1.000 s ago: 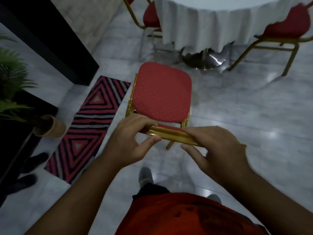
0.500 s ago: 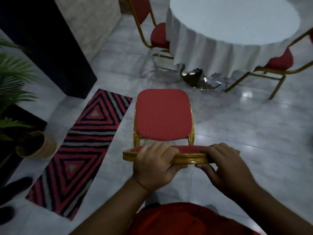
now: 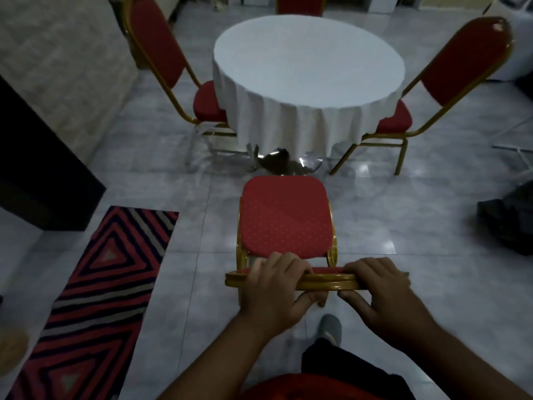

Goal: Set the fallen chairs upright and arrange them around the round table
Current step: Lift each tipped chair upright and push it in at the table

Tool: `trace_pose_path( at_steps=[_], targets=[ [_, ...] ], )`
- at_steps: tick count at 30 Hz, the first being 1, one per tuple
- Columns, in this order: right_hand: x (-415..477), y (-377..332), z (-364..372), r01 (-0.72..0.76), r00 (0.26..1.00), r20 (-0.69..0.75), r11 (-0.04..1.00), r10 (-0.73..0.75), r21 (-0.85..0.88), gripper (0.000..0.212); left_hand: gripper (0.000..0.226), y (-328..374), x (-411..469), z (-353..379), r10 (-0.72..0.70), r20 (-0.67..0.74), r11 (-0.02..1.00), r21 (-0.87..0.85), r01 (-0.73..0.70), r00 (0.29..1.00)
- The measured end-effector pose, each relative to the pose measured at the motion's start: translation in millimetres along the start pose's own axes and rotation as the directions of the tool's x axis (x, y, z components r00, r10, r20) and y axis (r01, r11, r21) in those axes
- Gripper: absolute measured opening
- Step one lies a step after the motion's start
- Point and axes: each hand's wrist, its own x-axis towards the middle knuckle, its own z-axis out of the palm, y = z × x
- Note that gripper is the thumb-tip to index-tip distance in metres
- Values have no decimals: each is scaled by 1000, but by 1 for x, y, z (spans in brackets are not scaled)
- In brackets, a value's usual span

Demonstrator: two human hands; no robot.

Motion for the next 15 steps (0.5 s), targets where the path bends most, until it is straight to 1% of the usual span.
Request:
trace_pose_path(
  at_steps=[3, 6, 10, 13, 15],
  targets=[
    [31, 28, -13, -17, 1000, 21, 999, 16, 47, 39, 52, 9, 45, 11, -93, 55, 996, 3, 93, 994],
    [69, 56, -22, -31, 999, 9, 997, 31, 71, 39, 48, 15, 91, 27, -177, 42, 984, 40, 175, 983],
    [126, 98, -34, -52, 998, 29, 998, 51, 42, 51, 41, 20, 158, 50, -328, 15, 943, 62, 326, 945],
    [165, 127, -44, -74, 997, 37, 997, 73, 32, 48, 43, 26, 205, 66, -346, 37, 937, 57, 344, 938],
    [188, 143, -47, -54, 998, 19, 999, 54, -2, 42, 44, 25, 227, 73, -345, 49, 938, 34, 344, 937]
  ],
)
